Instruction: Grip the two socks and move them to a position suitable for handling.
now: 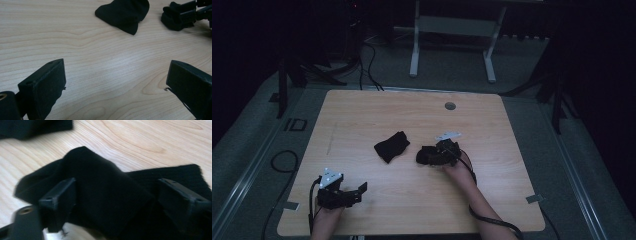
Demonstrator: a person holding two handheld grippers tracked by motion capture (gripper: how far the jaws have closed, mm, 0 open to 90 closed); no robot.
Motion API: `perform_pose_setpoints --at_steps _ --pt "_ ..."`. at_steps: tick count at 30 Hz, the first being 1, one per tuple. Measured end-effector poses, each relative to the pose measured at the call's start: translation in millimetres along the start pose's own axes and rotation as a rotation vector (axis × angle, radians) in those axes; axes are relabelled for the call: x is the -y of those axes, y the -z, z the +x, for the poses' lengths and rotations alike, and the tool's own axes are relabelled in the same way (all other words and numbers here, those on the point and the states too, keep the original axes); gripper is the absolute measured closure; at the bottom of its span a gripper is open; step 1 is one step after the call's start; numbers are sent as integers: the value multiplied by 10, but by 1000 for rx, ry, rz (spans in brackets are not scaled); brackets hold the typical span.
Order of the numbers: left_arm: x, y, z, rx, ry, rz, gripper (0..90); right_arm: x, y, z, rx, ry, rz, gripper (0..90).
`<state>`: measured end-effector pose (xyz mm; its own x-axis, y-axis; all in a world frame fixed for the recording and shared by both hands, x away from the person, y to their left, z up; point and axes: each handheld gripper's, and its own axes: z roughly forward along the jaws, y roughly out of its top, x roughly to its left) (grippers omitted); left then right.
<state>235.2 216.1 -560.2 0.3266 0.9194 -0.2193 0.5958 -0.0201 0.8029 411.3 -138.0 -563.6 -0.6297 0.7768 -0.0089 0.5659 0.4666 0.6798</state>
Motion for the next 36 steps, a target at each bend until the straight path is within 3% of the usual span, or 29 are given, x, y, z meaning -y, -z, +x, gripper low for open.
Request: perform_pose_setpoints --at_steps 2,6,9,12,16,18,25,27,31,36 --pt "-1 -3 -7 3 -5 3 28 0 26 20 -15 17 -4 350" --pt "-5 -6 -31 14 -11 -1 28 -15 33 42 -26 24 -12 502" --pt "0 -14 -43 16 -13 10 28 -20 34 59 -31 24 -21 669" --pt "1 -20 -44 18 -15 11 28 -21 35 92 -24 31 -22 728" --pt "-4 -15 -33 17 -12 5 29 -43 74 108 -35 -3 -15 771" --pt "-5 -10 -26 13 -8 0 29 -52 172 129 -61 -10 -49 777" --pt "-11 -12 -49 19 -16 -6 29 -89 823 263 -121 16 -203 780" --pt "-15 -9 -59 17 -19 -5 29 -54 998 323 -111 46 -228 780" --pt "-13 -3 -79 24 -18 -12 29 155 1240 418 -145 36 -253 780" --pt "9 -22 -191 46 -56 -7 30 529 1329 555 -164 55 -243 778"
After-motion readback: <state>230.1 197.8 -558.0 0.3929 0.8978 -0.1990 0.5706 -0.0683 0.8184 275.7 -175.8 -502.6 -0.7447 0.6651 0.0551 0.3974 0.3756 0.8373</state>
